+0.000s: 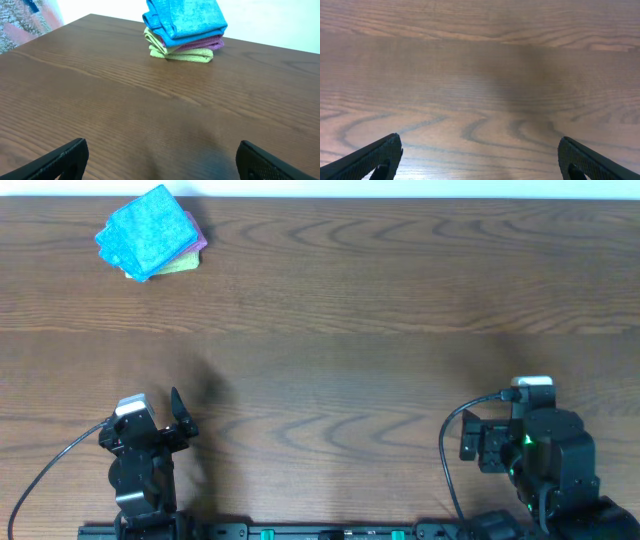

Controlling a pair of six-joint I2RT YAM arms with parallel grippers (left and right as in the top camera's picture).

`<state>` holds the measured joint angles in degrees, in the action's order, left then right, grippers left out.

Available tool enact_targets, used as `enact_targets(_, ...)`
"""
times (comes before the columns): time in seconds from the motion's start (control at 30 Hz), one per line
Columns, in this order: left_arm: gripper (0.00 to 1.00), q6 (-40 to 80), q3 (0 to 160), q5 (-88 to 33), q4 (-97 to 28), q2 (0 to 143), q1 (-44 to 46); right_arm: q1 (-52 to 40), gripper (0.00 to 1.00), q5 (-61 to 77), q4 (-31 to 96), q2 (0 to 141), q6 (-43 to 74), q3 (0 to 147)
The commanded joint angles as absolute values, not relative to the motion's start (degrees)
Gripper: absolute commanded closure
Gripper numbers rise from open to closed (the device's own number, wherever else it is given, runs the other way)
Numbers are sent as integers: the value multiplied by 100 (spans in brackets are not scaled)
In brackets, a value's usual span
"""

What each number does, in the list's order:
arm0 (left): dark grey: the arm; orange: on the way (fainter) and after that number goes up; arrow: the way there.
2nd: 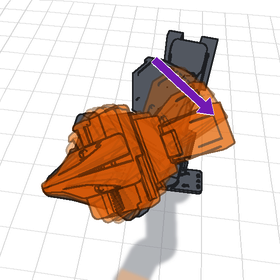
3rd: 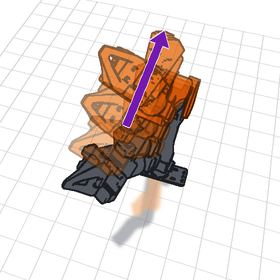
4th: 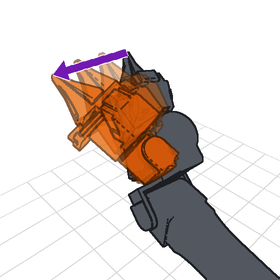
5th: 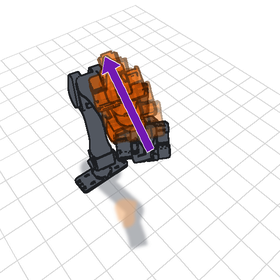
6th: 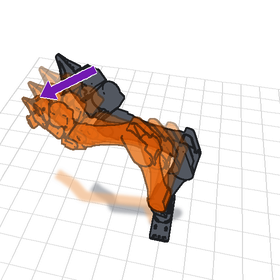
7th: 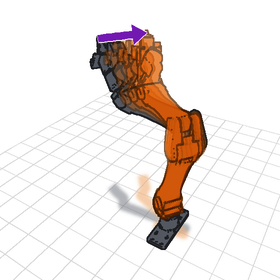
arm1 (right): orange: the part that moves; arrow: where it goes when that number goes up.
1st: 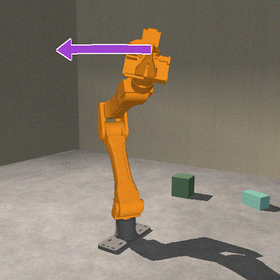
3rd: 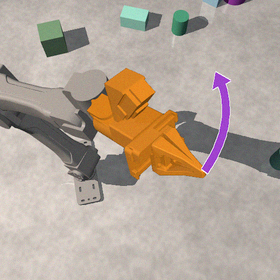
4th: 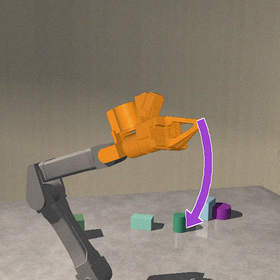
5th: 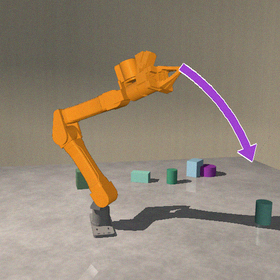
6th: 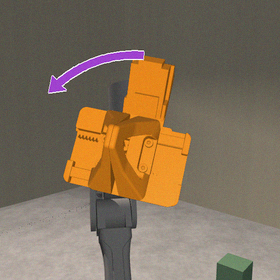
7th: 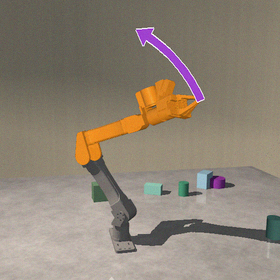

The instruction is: Fold the cloth

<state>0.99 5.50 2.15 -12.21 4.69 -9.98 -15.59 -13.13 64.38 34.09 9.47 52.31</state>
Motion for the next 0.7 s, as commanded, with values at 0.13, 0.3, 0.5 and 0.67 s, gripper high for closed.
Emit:
enact_targets(0.13,5,-25,379,336,-1260,397,-1015,-1214,1,-1299,5214,2703,174,4681)
enact_targets(0.3,4,-25,379,336,-1258,397,-1015,-978,1,-1129,4018,1557,10,3448)
enact_targets(0.5,5,-25,379,336,-1260,397,-1015,-753,1,-1061,3168,845,12,2248)
enact_targets(0.67,5,-25,379,336,-1260,397,-1015,-725,1,-1046,2585,309,12,1391)
